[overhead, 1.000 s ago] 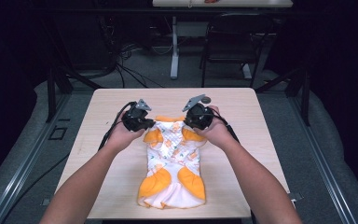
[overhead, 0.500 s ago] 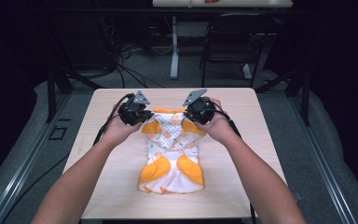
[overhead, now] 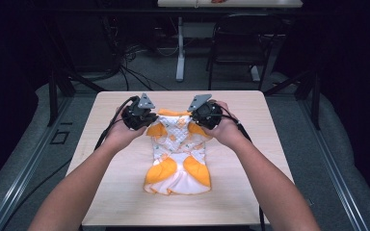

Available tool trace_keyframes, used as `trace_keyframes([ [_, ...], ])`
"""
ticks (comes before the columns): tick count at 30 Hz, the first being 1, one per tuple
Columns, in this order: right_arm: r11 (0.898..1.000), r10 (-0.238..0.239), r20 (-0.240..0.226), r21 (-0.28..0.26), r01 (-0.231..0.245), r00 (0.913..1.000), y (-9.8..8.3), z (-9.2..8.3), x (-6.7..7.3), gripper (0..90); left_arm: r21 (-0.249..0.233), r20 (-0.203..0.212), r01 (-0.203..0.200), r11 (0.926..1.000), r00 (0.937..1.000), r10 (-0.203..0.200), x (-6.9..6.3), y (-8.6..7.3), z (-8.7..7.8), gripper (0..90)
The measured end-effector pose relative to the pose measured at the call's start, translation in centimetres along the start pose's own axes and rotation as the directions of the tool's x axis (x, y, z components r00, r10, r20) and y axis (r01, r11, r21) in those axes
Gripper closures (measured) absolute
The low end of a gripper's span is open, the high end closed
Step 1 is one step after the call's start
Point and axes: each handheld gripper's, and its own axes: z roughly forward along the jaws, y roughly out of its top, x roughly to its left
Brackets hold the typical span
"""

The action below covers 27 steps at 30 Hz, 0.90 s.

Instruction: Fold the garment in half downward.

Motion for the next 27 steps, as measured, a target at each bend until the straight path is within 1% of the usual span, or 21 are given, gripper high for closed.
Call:
trace_keyframes([
  [4,1.000,-0.022,-0.008,0.002,0.022,0.9997,-0.1,-0.2,0.4,83.9,0.013,0.003,-0.020,0.9997,0.9998,0.020,-0.5,-0.3,0.0,86.3],
  [5,1.000,-0.024,-0.010,0.000,0.024,0.9997,-0.2,-0.2,0.6,83.9,0.009,0.002,-0.022,0.9997,0.9997,0.022,-0.6,-0.4,0.0,86.3],
  [6,0.999,-0.033,-0.011,0.009,0.033,0.9994,-0.2,-0.2,0.6,83.9,0.009,0.004,-0.021,0.9997,0.9998,0.021,-0.7,-0.5,0.0,86.3],
  [8,0.999,-0.038,-0.013,0.006,0.038,0.9992,-0.4,-0.3,0.9,83.9,0.004,0.007,-0.021,0.9998,0.9998,0.021,-1.0,-0.8,0.0,86.3],
  [9,1.000,-0.031,-0.019,-0.003,0.031,0.9993,-0.6,-0.3,1.1,83.8,0.007,0.012,-0.024,0.9997,0.9996,0.024,-1.1,-0.9,0.0,86.3],
  [11,0.999,-0.041,-0.024,0.005,0.041,0.9989,-0.9,-0.4,1.6,83.8,0.008,0.016,-0.025,0.9997,0.9996,0.025,-1.4,-1.2,0.0,86.3],
  [12,0.999,-0.046,-0.025,0.007,0.046,0.9986,-1.0,-0.5,1.8,83.8,0.009,0.026,-0.026,0.9996,0.9993,0.026,-1.6,-1.4,0.0,86.3],
  [15,0.999,-0.052,-0.025,0.002,0.052,0.9983,-1.0,-0.6,2.0,83.8,0.007,0.030,-0.027,0.9996,0.9992,0.027,-1.8,-1.6,-0.1,86.3],
  [19,0.999,-0.053,-0.040,-0.009,0.053,0.9978,-1.2,-1.0,2.6,83.8,-0.002,0.042,-0.021,0.9998,0.9989,0.021,-1.9,-2.1,-0.4,86.3],
  [20,0.998,-0.059,-0.042,-0.002,0.059,0.9974,-1.2,-1.2,2.7,83.7,0.000,0.048,-0.019,0.9998,0.9987,0.019,-2.0,-2.2,-0.4,86.3],
  [21,0.998,-0.056,-0.049,-0.005,0.056,0.9973,-1.3,-1.2,3.0,83.7,0.001,0.049,-0.032,0.9995,0.9983,0.032,-2.3,-2.2,-0.5,86.3],
  [23,0.998,-0.060,-0.050,-0.003,0.060,0.9969,-1.4,-1.3,3.1,83.8,-0.003,0.052,-0.032,0.9995,0.9982,0.032,-2.4,-2.3,-0.6,86.3],
  [25,0.997,-0.076,-0.053,0.009,0.076,0.9957,-1.5,-1.5,3.4,83.7,0.002,0.065,-0.035,0.9994,0.9973,0.034,-2.7,-2.5,-0.7,86.3],
  [27,0.997,-0.080,-0.057,0.011,0.080,0.9952,-1.5,-1.6,3.6,83.7,-0.002,0.066,-0.036,0.9993,0.9972,0.036,-2.8,-2.6,-0.8,86.3],
])
